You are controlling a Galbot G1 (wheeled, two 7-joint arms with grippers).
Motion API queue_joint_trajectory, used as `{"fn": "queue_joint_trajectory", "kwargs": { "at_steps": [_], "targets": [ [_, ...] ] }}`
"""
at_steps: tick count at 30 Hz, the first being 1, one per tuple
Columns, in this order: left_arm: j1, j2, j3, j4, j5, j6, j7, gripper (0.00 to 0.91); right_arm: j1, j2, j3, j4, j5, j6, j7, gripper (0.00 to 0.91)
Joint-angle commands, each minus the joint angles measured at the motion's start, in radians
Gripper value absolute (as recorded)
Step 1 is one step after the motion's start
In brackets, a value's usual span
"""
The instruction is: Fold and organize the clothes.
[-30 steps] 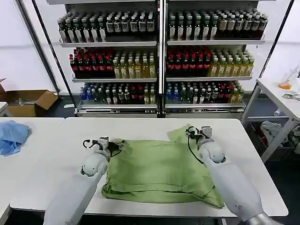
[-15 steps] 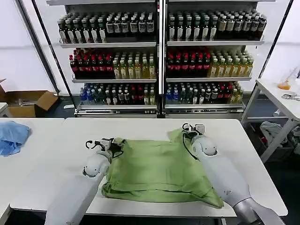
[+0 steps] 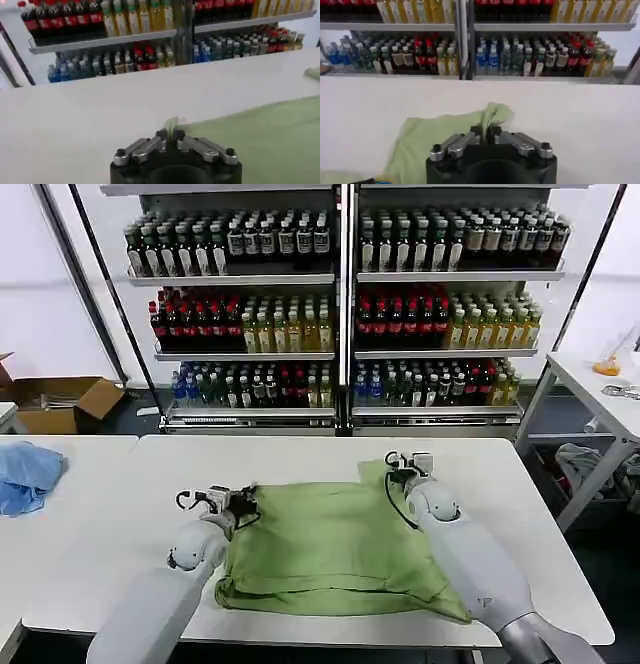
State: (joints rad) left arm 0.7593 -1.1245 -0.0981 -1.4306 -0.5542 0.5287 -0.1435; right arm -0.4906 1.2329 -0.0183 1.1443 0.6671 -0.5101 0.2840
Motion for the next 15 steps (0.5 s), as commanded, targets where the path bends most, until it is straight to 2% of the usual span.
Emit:
{"fn": "queue_joint_trajectory", "kwargs": {
  "at_steps": [1, 15],
  "targets": [
    [0.059, 0.051, -0.032, -0.139, -0.135, -0.061, 0.020, 0.030, -0.093, -0.067, 0.033, 0.264, -0.003, 0.049, 0.003, 0.000],
    [0.177, 0.106, -0.095, -0.335, -0.187, -0.084, 0.031, 0.030, -0.373, -0.207, 0.218, 0.670, 0.011, 0.041, 0.023, 0.000]
  ]
}}
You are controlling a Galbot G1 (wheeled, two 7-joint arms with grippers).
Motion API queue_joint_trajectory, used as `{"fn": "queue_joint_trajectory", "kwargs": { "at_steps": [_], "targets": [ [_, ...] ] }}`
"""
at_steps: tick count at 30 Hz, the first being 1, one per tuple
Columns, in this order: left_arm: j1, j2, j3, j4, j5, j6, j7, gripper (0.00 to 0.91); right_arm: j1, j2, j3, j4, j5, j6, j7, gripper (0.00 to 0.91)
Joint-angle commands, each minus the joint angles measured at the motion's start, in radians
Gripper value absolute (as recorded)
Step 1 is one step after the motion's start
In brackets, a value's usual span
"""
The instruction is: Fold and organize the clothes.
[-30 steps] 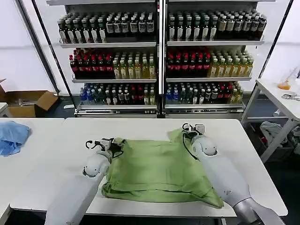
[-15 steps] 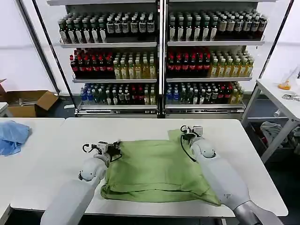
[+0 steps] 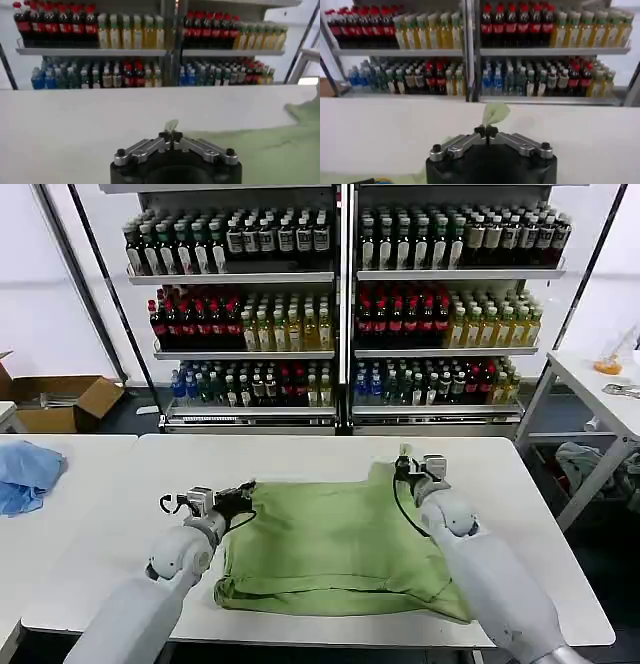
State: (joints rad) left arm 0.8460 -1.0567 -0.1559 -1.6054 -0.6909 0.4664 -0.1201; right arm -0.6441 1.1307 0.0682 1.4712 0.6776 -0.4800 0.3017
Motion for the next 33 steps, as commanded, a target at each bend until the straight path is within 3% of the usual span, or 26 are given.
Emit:
{"fn": "queue_joint_trajectory", "kwargs": {
  "at_steps": [1, 8, 20, 33],
  "targets": [
    [0.107, 0.042, -0.044, -0.169, -0.050, -0.021, 0.010, 0.030, -0.246, -0.112, 0.149, 0.372, 0.000, 0.011, 0.006, 0.000],
    [0.192, 0.074, -0.090, -0.217, -0.050, -0.020, 0.025, 0.030, -0.451, -0.132, 0.243, 0.503, -0.002, 0.003, 0.005, 0.000],
    [0.329, 0.109, -0.124, -0.323, -0.021, -0.019, 0.047, 0.030, -0.616, -0.128, 0.361, 0.612, -0.013, -0.005, -0.003, 0.000],
    [0.409, 0.094, -0.131, -0.330, 0.097, -0.034, 0.050, 0.030, -0.700, -0.058, 0.373, 0.603, -0.050, -0.037, 0.035, 0.000]
  ]
}}
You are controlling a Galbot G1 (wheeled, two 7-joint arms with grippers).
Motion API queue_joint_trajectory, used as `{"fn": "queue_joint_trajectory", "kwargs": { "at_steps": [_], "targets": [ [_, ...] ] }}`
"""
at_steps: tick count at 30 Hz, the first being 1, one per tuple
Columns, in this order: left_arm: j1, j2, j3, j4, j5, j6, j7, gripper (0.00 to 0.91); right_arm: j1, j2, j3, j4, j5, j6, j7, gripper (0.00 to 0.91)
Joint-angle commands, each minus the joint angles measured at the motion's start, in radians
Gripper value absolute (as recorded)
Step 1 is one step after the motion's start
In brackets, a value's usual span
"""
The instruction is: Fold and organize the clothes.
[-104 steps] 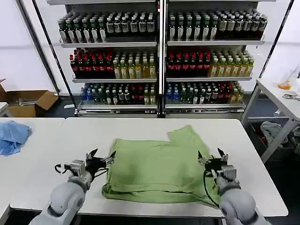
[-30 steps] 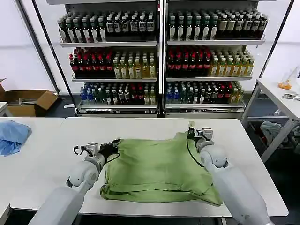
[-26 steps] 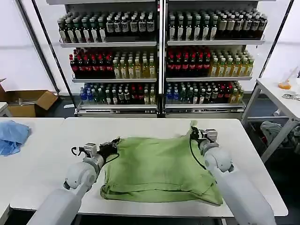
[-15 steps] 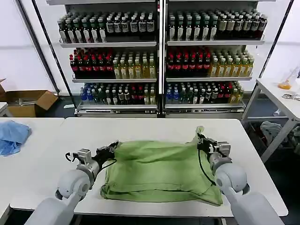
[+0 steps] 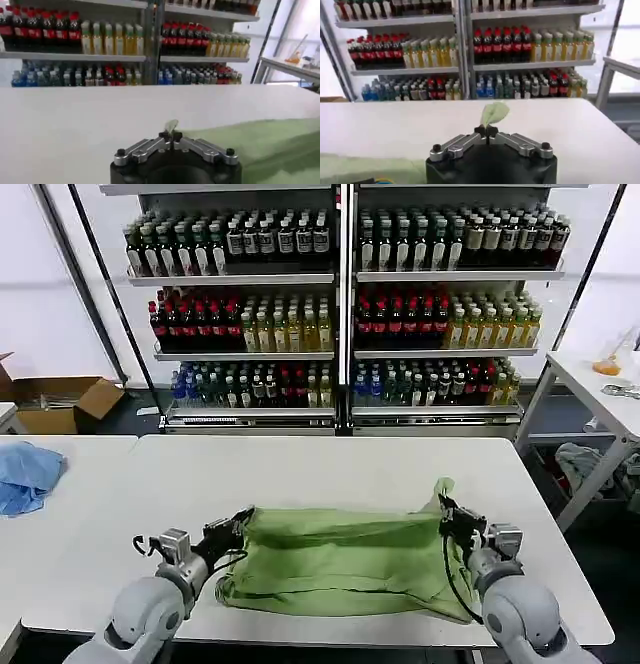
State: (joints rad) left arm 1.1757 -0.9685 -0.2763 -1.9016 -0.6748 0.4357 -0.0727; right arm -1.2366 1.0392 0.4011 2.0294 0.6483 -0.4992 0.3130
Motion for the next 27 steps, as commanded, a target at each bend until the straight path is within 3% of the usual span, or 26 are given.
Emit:
{"fn": "queue_joint_trajectory", "kwargs": {
  "at_steps": [1, 4, 6, 7, 8, 9, 16, 27],
  "targets": [
    [0.081, 0.006, -0.011, -0.032, 0.085, -0.004, 0.003, 0.030, -0.108, 0.036, 0.038, 0.043, -0.023, -0.020, 0.024, 0.000],
    [0.079, 0.002, -0.006, -0.018, 0.111, -0.003, 0.003, 0.030, -0.105, 0.054, 0.025, 0.024, -0.042, -0.032, 0.023, 0.000],
    [0.073, -0.003, -0.003, -0.010, 0.129, -0.002, 0.003, 0.161, -0.097, 0.065, 0.014, 0.010, -0.053, -0.054, 0.025, 0.000],
    [0.071, -0.005, -0.002, -0.007, 0.134, -0.002, 0.002, 0.514, -0.094, 0.070, 0.008, 0.003, -0.059, -0.059, 0.024, 0.453],
    [0.068, -0.008, -0.002, -0.004, 0.136, -0.003, 0.002, 0.746, -0.091, 0.073, 0.000, -0.002, -0.071, -0.060, 0.022, 0.907],
    [0.067, -0.010, -0.002, -0.003, 0.139, -0.004, 0.001, 0.907, -0.090, 0.077, -0.007, -0.004, -0.086, -0.058, 0.019, 0.907],
    [0.110, -0.040, -0.020, -0.050, 0.177, -0.046, -0.045, 0.907, -0.128, 0.072, 0.005, 0.054, -0.149, -0.027, 0.009, 0.907],
    [0.247, -0.208, -0.058, -0.147, 0.265, -0.085, -0.187, 0.907, -0.260, 0.088, 0.069, 0.145, -0.212, 0.011, -0.001, 0.907]
  ]
}}
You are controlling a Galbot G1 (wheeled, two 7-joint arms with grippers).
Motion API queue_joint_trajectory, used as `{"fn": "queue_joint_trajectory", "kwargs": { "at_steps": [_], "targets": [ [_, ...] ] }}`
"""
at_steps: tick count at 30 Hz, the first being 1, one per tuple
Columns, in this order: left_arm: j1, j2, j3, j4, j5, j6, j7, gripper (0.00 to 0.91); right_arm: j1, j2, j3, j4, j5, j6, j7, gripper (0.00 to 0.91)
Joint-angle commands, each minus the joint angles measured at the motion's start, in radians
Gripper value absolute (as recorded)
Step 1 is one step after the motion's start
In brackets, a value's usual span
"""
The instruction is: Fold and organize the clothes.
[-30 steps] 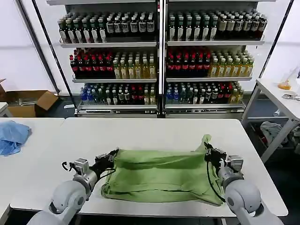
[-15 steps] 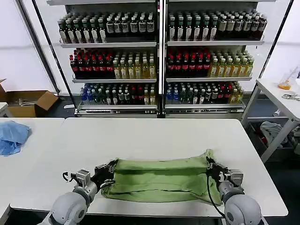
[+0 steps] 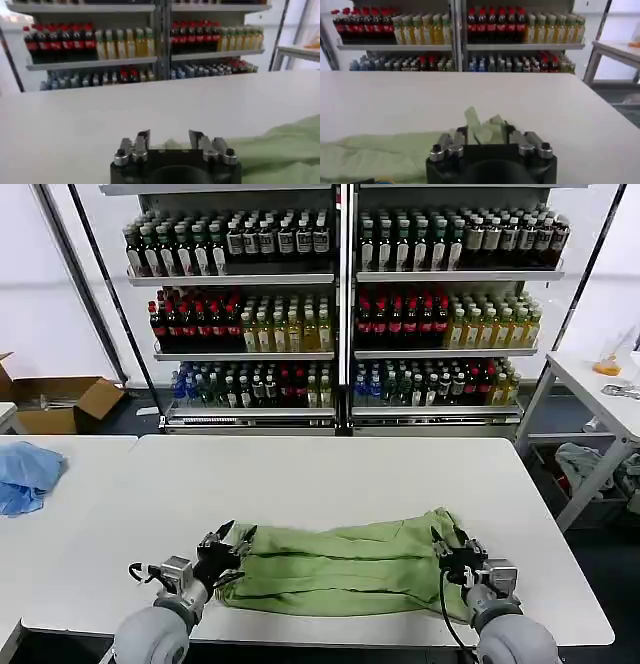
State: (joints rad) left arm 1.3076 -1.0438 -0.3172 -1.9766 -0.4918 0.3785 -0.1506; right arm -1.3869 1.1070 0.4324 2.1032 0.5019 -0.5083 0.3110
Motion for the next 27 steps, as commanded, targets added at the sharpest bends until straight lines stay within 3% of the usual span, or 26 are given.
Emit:
{"fn": "queue_joint_trajectory", "kwargs": {
  "at_steps": [1, 12, 27],
  "targets": [
    [0.121, -0.148, -0.016, -0.075, 0.088, -0.028, -0.115, 0.907, -0.114, 0.024, 0.037, 0.069, -0.069, 0.023, 0.002, 0.907],
    [0.136, -0.251, 0.018, -0.017, 0.207, -0.055, -0.132, 0.907, -0.122, 0.039, 0.034, 0.058, -0.080, 0.032, 0.008, 0.907],
    [0.095, -0.266, 0.030, 0.114, 0.339, -0.032, -0.112, 0.907, -0.125, 0.030, 0.038, 0.058, -0.076, 0.036, 0.007, 0.907]
  ]
}}
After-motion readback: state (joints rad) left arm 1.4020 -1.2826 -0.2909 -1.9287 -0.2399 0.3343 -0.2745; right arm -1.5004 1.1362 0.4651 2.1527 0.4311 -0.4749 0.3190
